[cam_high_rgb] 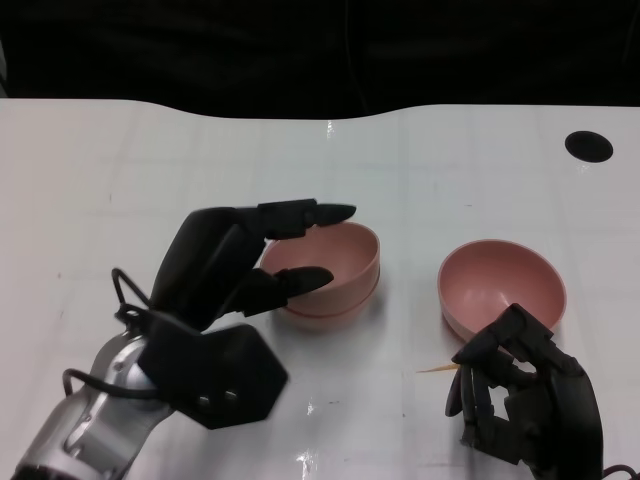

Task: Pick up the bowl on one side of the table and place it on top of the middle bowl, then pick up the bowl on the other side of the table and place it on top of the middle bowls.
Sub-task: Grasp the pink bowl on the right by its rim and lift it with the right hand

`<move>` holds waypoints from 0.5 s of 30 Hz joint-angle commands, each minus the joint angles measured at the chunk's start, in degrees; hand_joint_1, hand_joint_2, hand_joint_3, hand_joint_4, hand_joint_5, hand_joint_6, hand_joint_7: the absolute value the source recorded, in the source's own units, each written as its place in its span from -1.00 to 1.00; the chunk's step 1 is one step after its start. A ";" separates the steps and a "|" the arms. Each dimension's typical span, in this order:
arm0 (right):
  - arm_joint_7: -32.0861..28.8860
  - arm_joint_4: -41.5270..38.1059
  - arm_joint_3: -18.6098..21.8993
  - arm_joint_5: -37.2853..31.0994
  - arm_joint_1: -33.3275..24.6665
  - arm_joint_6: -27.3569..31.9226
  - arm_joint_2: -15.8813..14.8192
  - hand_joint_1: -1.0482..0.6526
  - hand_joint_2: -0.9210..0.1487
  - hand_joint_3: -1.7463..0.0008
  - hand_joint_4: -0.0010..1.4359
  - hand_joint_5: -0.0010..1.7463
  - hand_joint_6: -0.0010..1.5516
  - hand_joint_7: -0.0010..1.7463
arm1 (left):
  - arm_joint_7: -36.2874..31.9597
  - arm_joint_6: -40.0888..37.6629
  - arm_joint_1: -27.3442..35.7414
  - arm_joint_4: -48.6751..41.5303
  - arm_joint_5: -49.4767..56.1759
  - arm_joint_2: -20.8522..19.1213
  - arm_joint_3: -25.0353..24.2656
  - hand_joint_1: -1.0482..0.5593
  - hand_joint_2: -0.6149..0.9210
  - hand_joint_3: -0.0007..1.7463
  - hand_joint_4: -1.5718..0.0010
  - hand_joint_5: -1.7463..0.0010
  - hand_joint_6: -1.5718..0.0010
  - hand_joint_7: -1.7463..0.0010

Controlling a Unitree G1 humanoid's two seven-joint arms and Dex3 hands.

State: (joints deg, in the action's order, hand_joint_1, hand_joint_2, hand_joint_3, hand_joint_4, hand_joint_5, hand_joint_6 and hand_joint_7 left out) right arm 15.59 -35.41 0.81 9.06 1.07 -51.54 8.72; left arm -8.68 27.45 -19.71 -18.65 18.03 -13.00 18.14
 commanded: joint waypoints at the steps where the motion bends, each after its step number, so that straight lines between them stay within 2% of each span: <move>1: 0.32 0.32 0.65 0.94 -0.33 -0.17 -0.97 0.16 -0.32 -0.41 0.25 1.00 -0.11 0.87 | 7.45 -3.11 3.64 5.91 -8.68 -0.01 -3.16 0.24 1.00 -0.87 -0.35 0.81 -0.26 0.92; 2: 0.41 0.67 0.65 1.15 -0.48 0.24 -0.90 0.16 -0.32 -0.41 0.25 1.00 -0.11 0.87 | 10.57 -5.04 5.13 8.36 -13.13 0.09 -4.26 0.25 1.00 -0.86 -0.35 0.81 -0.26 0.91; 3: 0.60 1.07 0.62 1.48 -0.63 0.77 -0.84 0.16 -0.32 -0.42 0.25 1.00 -0.11 0.87 | 13.39 -7.69 6.66 11.05 -17.54 0.32 -5.40 0.32 0.99 -0.67 -0.34 0.72 -0.30 0.90; 4: 0.59 1.11 0.68 1.48 -0.66 0.77 -0.85 0.16 -0.31 -0.42 0.25 1.00 -0.11 0.88 | 15.55 -10.96 8.29 14.10 -21.42 0.41 -6.50 0.36 0.95 -0.41 -0.17 0.29 -0.34 0.85; 5: 0.83 0.91 0.74 1.70 -0.58 0.62 -0.92 0.16 -0.30 -0.41 0.25 1.00 -0.12 0.88 | 17.26 -14.35 9.78 17.12 -24.40 0.25 -7.50 0.37 0.91 -0.25 -0.04 0.00 -0.36 0.80; 6: 1.09 0.68 0.81 1.91 -0.47 0.46 -0.99 0.16 -0.30 -0.41 0.25 1.00 -0.12 0.88 | 18.31 -17.15 10.81 19.44 -26.11 0.08 -8.26 0.37 0.86 -0.10 0.05 -0.20 -0.35 0.70; 7: 1.19 0.62 0.86 1.94 -0.45 0.44 -1.02 0.16 -0.30 -0.41 0.25 1.00 -0.12 0.88 | 19.67 -20.10 11.92 21.66 -28.71 -0.05 -9.25 0.38 0.81 0.02 0.11 -0.33 -0.29 0.54; 8: 1.13 0.73 0.88 1.81 -0.51 0.49 -1.00 0.16 -0.31 -0.41 0.26 1.00 -0.12 0.88 | 21.24 -22.98 13.07 23.56 -31.92 -0.19 -10.39 0.41 0.74 0.19 0.17 -0.51 -0.15 0.18; 9: 1.00 0.86 0.91 1.61 -0.60 0.57 -0.97 0.16 -0.31 -0.41 0.26 1.00 -0.12 0.88 | 22.43 -25.49 13.98 25.11 -34.46 -0.23 -11.40 0.44 0.69 0.30 0.20 -0.62 -0.05 -0.07; 10: 0.91 0.95 0.94 1.47 -0.65 0.61 -0.95 0.16 -0.31 -0.41 0.25 1.00 -0.12 0.88 | 23.28 -27.37 14.56 26.25 -36.03 -0.19 -12.16 0.47 0.66 0.39 0.21 -0.71 0.02 -0.26; 13: 0.93 0.85 1.06 1.55 -0.61 0.55 -0.85 0.16 -0.32 -0.40 0.25 1.00 -0.13 0.88 | 25.52 -29.98 16.42 27.83 -38.19 -0.61 -14.33 0.49 0.63 0.45 0.22 -0.76 0.08 -0.40; 14: 0.93 0.79 1.13 1.65 -0.57 0.65 -0.81 0.16 -0.34 -0.40 0.25 1.00 -0.12 0.88 | 27.09 -30.11 17.84 27.80 -39.25 -1.34 -15.60 0.53 0.56 0.56 0.08 -0.81 -0.02 -0.50; 15: 0.96 0.75 1.17 1.69 -0.52 0.81 -0.85 0.16 -0.34 -0.39 0.25 1.00 -0.11 0.88 | 28.53 -30.08 18.94 27.54 -40.01 -1.93 -16.67 0.56 0.54 0.61 0.02 -0.84 -0.06 -0.56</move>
State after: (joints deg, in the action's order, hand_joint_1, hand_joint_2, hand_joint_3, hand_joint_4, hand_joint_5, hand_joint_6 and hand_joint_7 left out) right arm 16.68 -35.05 1.47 10.21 0.94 -51.06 8.67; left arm 18.01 -1.95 -2.94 8.67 -20.87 -13.24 3.40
